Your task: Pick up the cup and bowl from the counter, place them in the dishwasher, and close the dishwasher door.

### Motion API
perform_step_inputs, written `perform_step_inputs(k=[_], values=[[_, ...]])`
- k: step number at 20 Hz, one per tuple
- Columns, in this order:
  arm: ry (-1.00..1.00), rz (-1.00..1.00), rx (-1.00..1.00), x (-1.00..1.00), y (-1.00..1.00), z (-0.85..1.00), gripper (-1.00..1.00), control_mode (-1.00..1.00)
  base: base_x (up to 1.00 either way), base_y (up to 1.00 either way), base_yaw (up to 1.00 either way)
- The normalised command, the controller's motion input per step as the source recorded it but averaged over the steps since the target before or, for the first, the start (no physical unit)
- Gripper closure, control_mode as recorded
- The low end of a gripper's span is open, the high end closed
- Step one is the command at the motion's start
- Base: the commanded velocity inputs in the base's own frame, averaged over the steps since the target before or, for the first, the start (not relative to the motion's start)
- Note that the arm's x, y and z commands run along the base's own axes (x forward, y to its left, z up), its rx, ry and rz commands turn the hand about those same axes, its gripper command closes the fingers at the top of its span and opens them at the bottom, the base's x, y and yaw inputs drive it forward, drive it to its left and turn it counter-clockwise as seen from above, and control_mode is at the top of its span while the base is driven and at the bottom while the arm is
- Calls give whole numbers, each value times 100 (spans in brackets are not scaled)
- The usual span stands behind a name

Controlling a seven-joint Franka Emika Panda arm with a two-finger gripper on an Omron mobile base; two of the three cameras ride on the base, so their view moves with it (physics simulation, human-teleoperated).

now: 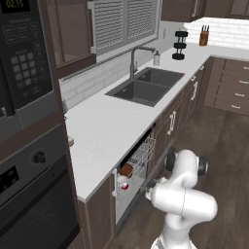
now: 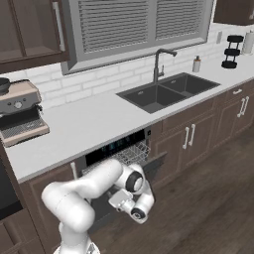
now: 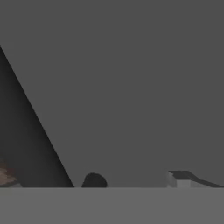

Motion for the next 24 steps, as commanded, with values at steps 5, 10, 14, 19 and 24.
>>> perform_step_inputs(k=[5, 10, 14, 19, 24], values=[[1, 0, -17, 100, 100, -26, -100, -100, 0, 0, 0], [3, 0, -17, 100, 100, -57, -100, -100, 0, 0, 0], [2, 0, -15, 100, 100, -87, -100, -100, 0, 0, 0], [2, 0, -16, 100, 100, -100, -100, -100, 0, 0, 0], [1, 0, -17, 100, 100, -100, -100, -100, 0, 0, 0]])
